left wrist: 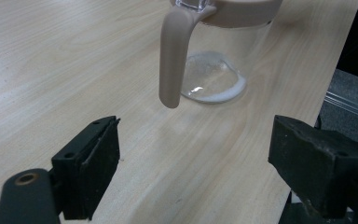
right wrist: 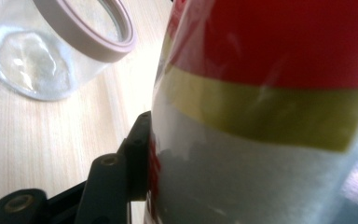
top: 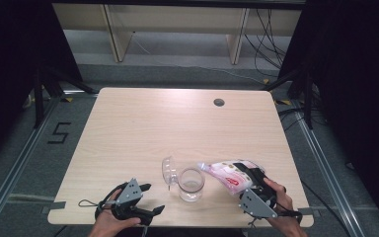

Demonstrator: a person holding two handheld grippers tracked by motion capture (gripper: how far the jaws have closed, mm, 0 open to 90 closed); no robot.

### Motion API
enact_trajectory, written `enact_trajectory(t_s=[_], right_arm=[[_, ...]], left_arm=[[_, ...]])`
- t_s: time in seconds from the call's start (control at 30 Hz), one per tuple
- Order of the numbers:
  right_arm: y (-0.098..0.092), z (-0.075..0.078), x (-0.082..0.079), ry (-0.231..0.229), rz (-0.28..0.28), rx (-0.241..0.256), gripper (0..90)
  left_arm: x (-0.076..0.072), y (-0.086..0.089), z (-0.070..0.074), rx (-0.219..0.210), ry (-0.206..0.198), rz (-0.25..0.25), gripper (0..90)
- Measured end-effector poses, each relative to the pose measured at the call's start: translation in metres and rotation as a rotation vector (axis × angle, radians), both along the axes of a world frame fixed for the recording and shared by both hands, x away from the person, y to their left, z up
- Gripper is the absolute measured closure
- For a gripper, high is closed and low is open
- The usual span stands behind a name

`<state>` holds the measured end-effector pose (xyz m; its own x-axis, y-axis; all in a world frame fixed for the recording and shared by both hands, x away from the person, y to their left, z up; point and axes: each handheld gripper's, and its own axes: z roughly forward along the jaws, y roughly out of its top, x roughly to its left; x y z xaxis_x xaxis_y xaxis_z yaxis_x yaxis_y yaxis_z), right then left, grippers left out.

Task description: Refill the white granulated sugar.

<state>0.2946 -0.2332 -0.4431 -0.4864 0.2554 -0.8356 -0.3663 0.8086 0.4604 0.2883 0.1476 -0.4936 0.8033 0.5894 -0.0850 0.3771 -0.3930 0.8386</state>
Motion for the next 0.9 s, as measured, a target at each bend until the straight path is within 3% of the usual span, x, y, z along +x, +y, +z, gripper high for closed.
enact_trajectory(t_s=[0.03,0.1,0.27,0.33,0.4,0.43,0.5,0.53,0.57,0.6,0.63,0.67,0.73,0.77,0.83,0.9], right_arm=[[0.000,0.000,0.000,-0.007,-0.005,-0.005,51.6],[0.001,-0.001,-0.003,0.007,-0.026,0.000,51.6],[0.006,-0.002,-0.006,-0.025,-0.016,-0.075,51.8],[0.008,-0.003,-0.008,-0.012,-0.024,-0.085,51.8],[0.010,0.001,-0.009,-0.063,-0.001,-0.147,51.8],[0.011,0.000,-0.011,-0.058,-0.018,-0.129,51.8],[0.012,0.004,-0.011,-0.105,0.013,-0.191,51.9],[0.013,0.004,-0.011,-0.112,0.011,-0.203,51.9],[0.013,0.003,-0.013,-0.085,0.000,-0.188,51.9],[0.014,0.005,-0.012,-0.111,0.019,-0.218,51.9],[0.014,0.000,-0.014,-0.092,0.004,-0.181,52.0],[0.014,0.000,-0.014,-0.092,0.004,-0.181,52.0],[0.017,0.003,-0.014,-0.146,0.020,-0.273,52.0],[0.017,0.000,-0.014,-0.132,0.006,-0.258,52.0],[0.020,0.001,-0.014,-0.164,0.018,-0.302,52.0],[0.021,0.001,-0.014,-0.169,0.027,-0.314,52.1]], left_arm=[[-0.001,-0.001,-0.001,-0.018,0.019,0.012,16.0],[0.001,0.001,-0.001,-0.008,-0.003,0.012,16.0],[0.000,0.000,-0.001,-0.016,-0.001,0.023,15.9],[0.001,0.001,-0.001,-0.015,-0.002,0.024,15.9],[0.002,0.001,-0.001,-0.018,-0.007,0.027,15.9],[0.002,0.001,-0.002,-0.014,-0.007,0.021,15.9],[0.003,0.002,-0.001,-0.002,0.008,0.015,15.9],[0.002,0.000,-0.002,-0.022,0.011,0.019,15.9],[0.002,0.001,-0.001,-0.018,0.013,0.017,15.9],[0.003,0.002,-0.001,-0.003,0.006,0.014,15.9],[0.003,0.001,-0.001,-0.011,0.008,0.016,15.9],[0.003,0.001,-0.001,-0.011,0.008,0.016,15.9],[0.002,0.002,-0.001,-0.013,0.009,0.019,15.9],[0.003,0.002,-0.001,-0.008,0.008,0.018,15.9],[0.003,0.002,-0.001,-0.012,0.010,0.018,15.9],[0.003,0.002,-0.001,-0.008,0.007,0.013,15.9]])
